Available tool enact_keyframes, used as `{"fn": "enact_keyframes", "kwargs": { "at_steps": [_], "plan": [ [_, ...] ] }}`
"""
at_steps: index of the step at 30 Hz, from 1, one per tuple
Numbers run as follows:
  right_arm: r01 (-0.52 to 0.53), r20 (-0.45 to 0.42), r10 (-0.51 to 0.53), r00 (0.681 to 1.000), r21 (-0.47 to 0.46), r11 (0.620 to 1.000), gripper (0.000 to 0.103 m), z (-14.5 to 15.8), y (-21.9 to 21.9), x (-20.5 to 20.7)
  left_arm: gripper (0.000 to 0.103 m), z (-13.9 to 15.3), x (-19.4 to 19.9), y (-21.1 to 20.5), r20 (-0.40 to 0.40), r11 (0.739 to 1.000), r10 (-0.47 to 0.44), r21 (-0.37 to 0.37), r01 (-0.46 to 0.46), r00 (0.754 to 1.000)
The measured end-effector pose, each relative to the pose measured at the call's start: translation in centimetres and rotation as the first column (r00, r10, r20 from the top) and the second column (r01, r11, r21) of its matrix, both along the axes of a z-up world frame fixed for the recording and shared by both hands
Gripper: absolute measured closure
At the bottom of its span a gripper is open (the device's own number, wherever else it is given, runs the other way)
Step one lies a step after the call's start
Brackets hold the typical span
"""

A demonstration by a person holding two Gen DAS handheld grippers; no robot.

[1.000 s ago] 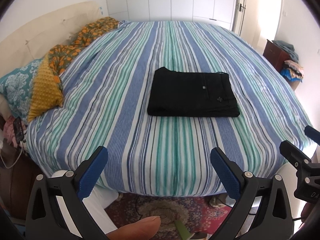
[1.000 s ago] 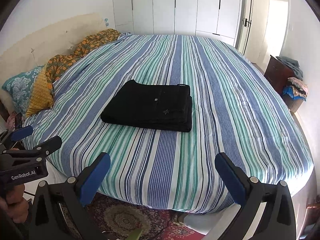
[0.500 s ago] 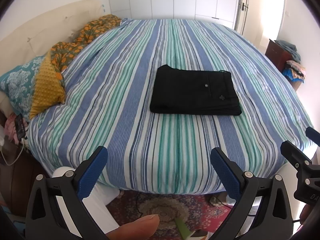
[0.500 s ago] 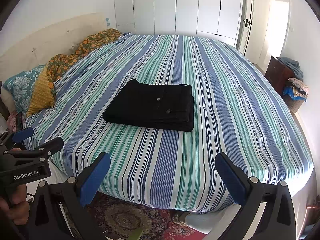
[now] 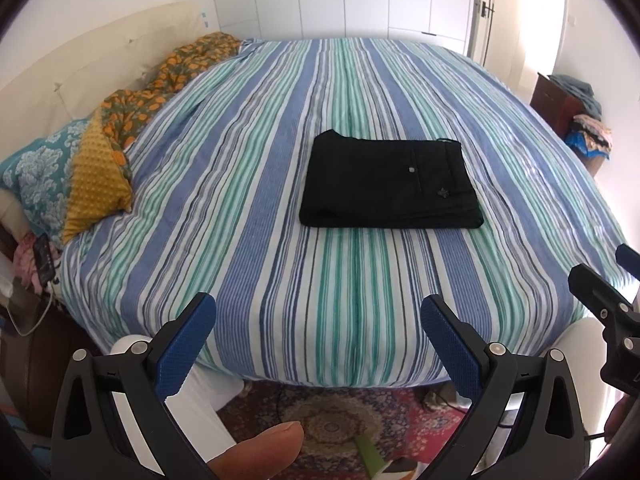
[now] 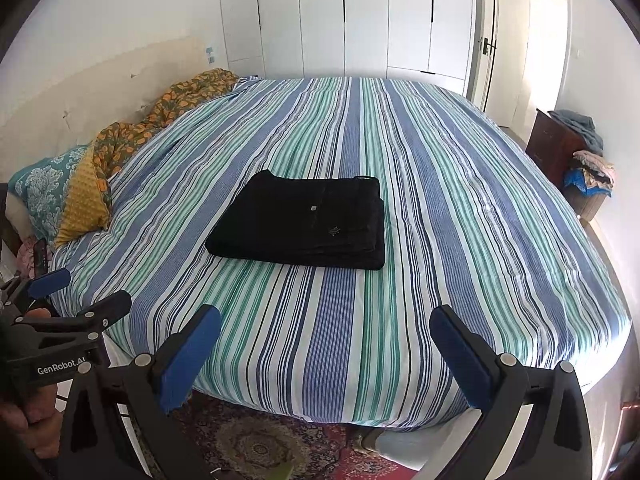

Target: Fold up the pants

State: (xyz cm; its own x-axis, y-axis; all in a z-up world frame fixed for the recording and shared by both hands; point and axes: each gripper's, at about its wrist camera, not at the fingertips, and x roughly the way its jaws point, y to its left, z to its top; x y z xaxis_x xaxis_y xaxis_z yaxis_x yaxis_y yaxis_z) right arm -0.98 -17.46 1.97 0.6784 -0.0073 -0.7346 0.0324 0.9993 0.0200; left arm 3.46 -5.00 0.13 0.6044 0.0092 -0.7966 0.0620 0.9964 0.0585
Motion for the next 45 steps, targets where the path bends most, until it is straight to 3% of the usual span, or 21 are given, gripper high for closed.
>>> {"fn": "enact_keyframes", "kwargs": {
  "at_steps": [45],
  "plan": [
    [0.002,-0.017,-0.002,1.0,-0.012,1.0,0.0,-0.35,-0.31,0.14,0.001,-0.12,-0.15,-0.57,0.003,1.0,-0.009,-0.002,0.009,1.0]
  ]
}}
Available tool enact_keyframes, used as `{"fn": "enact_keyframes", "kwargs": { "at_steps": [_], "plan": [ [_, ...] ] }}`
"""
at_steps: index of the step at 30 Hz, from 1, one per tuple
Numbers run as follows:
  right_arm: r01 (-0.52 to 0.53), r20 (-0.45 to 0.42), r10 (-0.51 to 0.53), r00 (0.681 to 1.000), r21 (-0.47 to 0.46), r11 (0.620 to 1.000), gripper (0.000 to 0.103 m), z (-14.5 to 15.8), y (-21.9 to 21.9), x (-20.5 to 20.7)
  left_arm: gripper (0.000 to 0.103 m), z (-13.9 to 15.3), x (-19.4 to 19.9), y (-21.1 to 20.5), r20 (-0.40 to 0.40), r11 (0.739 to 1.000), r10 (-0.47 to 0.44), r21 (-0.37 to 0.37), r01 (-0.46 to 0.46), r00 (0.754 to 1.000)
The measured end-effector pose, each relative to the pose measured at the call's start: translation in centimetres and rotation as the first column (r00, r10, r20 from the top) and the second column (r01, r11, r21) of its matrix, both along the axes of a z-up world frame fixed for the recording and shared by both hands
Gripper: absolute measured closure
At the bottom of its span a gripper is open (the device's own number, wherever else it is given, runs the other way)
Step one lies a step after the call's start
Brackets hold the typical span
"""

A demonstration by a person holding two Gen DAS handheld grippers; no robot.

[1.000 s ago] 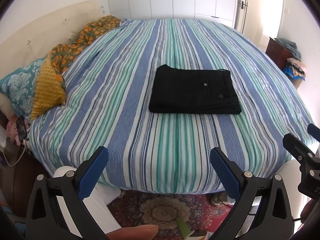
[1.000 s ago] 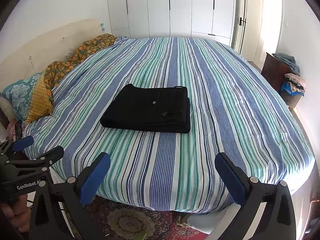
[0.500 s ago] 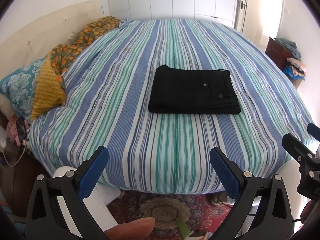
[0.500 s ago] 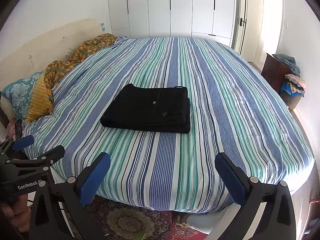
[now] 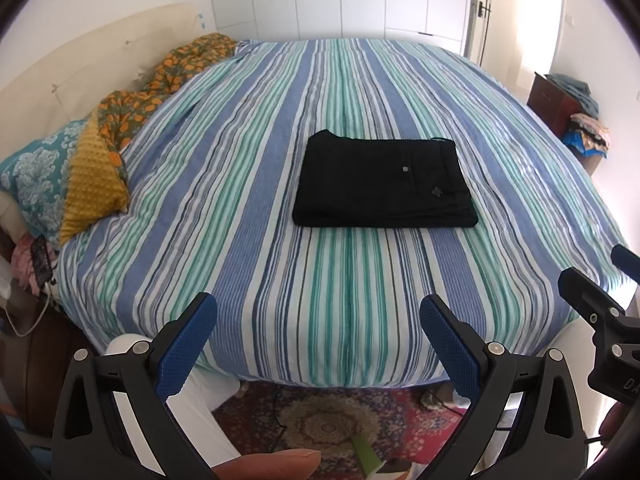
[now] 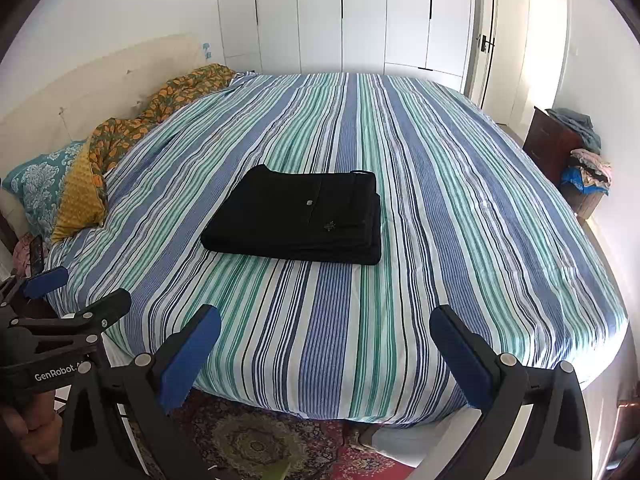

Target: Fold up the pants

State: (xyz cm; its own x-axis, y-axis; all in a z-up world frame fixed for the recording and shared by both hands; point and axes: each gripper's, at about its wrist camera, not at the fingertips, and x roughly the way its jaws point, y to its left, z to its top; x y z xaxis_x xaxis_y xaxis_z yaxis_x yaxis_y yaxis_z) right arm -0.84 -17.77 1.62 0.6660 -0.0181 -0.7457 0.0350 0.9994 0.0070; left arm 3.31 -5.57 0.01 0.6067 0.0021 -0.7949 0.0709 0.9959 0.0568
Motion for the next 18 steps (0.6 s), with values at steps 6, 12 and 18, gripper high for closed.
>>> {"fn": "enact_keyframes", "kwargs": {
  "at_steps": [6,12,18],
  "plan": [
    [0.002,-0.007,-0.002,1.0,0.001,1.0,0.0,-0.29,-0.13,0.0,0.001,-0.17,0.0,-0.05,-0.005,1.0,0.003,0.001,-0.003,1.0],
    [0.004,-0.01,-0.004,1.0,0.004,1.0,0.0,-0.44,-0.21,0.06,0.001,-0.32,0.03,-0.03,-0.011,1.0,0.001,0.0,-0.001,1.0],
    [0.008,-0.019,-0.008,1.0,0.003,1.0,0.0,-0.73,-0.34,0.0,0.001,-0.53,0.14,0.05,-0.021,1.0,-0.002,-0.002,0.002,1.0]
  ]
}}
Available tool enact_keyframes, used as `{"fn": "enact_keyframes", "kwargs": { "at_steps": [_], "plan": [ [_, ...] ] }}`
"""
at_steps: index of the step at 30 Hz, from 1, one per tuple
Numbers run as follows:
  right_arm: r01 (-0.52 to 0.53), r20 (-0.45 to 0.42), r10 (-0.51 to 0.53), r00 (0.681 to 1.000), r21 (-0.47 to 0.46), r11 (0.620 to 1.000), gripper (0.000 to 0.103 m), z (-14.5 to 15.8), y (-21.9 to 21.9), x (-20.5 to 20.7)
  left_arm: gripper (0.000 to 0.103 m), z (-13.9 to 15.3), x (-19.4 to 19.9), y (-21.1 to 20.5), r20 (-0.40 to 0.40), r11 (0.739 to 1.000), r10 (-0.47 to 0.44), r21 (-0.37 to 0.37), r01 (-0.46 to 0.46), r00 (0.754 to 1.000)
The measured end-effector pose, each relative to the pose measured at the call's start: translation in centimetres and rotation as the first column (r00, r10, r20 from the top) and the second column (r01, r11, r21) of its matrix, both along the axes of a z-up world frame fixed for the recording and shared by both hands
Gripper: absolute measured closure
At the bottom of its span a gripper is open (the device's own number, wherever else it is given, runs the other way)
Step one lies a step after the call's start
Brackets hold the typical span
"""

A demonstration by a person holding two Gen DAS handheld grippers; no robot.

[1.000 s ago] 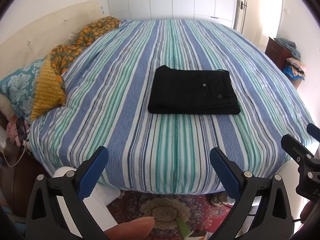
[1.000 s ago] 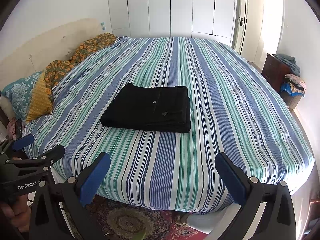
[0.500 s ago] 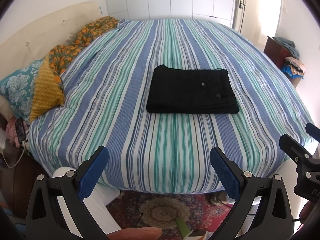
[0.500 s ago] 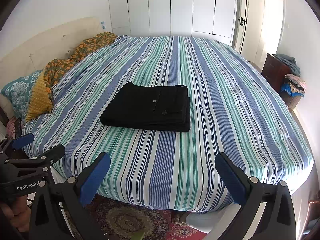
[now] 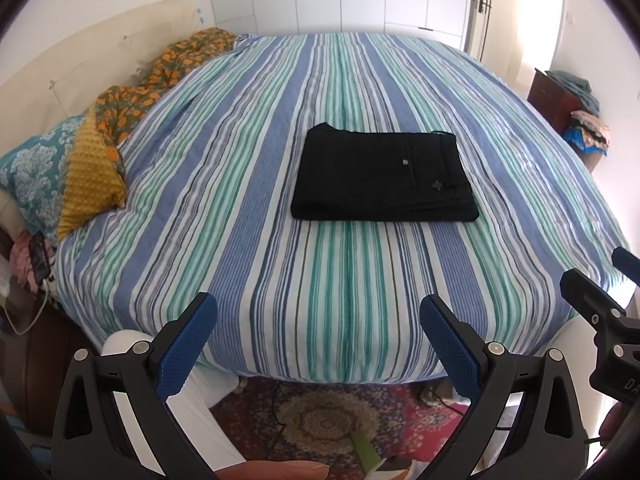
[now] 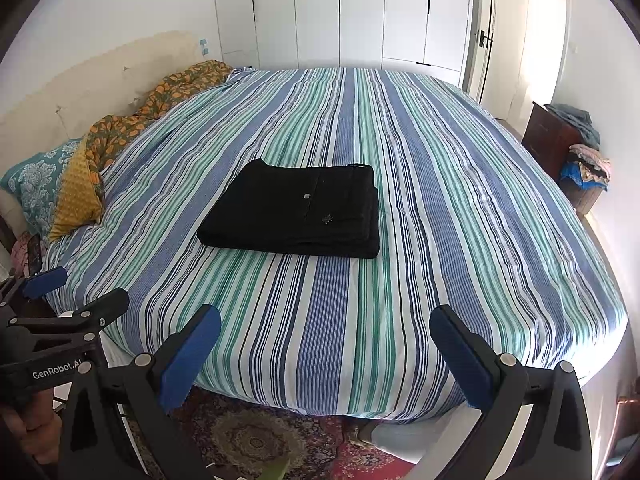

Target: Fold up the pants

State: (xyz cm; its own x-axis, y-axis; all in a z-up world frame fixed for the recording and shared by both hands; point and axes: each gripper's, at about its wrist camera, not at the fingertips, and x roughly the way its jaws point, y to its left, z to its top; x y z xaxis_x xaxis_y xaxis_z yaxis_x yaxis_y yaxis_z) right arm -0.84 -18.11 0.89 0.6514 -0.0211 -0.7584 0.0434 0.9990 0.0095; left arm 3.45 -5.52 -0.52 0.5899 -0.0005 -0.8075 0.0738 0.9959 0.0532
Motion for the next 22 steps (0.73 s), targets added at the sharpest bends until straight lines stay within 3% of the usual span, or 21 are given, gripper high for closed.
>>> {"fn": "enact_keyframes", "kwargs": {
  "at_steps": [22],
  "plan": [
    [0.002,-0.016,-0.001,1.0,0.002,1.0,0.0,-0.34,-0.21,-0.04,0.001,-0.05,-0.26,-0.08,0.004,1.0,-0.009,0.01,0.008,1.0]
  ]
}}
